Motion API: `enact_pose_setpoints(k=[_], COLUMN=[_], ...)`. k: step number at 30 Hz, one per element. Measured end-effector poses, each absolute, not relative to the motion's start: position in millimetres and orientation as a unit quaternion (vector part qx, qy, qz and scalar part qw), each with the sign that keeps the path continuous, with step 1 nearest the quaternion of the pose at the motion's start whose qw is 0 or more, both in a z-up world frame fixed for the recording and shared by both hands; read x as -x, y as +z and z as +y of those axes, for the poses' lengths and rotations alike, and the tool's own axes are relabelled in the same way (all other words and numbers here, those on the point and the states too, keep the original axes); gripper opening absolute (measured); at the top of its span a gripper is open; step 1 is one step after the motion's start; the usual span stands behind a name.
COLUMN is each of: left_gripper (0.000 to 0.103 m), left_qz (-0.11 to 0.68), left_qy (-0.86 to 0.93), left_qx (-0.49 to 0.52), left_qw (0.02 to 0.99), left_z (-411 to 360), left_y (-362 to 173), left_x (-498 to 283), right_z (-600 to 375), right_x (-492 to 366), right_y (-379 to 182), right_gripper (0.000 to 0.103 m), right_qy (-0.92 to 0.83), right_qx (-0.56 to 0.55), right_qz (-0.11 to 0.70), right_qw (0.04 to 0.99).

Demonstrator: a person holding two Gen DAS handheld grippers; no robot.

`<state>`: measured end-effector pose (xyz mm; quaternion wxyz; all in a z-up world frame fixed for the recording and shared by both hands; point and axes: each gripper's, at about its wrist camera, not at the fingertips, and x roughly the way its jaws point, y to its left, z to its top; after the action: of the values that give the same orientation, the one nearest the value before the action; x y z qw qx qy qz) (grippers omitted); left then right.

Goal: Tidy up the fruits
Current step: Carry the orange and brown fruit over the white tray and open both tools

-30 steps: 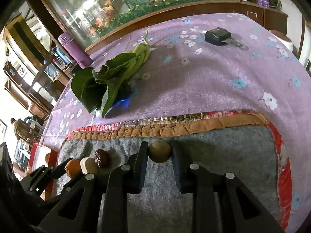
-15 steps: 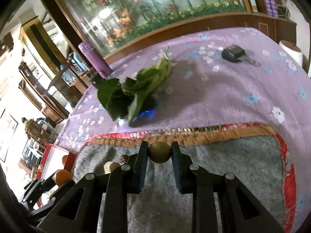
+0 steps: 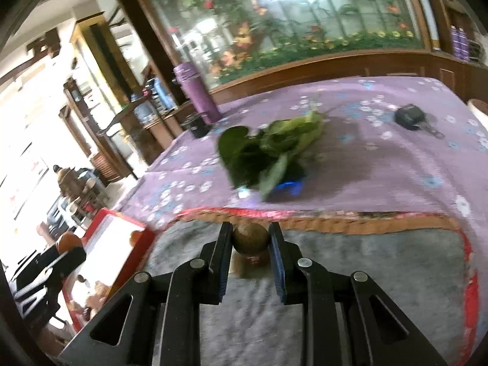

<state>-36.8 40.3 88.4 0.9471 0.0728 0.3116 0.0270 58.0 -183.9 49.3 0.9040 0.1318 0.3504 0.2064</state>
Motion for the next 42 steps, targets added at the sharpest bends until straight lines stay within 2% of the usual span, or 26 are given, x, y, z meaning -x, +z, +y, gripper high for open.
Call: enact_pose_setpoints(k=[14, 25, 42], left_gripper=[0.033, 0.033, 0.033], left_qz=[0.297, 0.302, 0.341], left_qy=[0.101, 0.129, 0.161], left_qx=[-0.033, -0.007, 0.016], left_qw=[0.949, 0.944, 0.926], left_z=[122.1, 169.3, 217.2], left_y=[90.5, 78.1, 48.7], left_x=[60.8, 73.1, 78.9], right_z=[-57.1, 33.7, 91.8], right_x=[-14.2, 13.5, 27.6], right_y=[73.3, 60.9, 38.1], right_gripper=[0.024, 0.024, 0.024], right_qy=[0.324, 0.378, 0.396], right_qx=[-0.084, -0.046, -0.013], right_qz=[0.352, 0.373, 0.406], right_qw=[0.874, 0.846, 0.824])
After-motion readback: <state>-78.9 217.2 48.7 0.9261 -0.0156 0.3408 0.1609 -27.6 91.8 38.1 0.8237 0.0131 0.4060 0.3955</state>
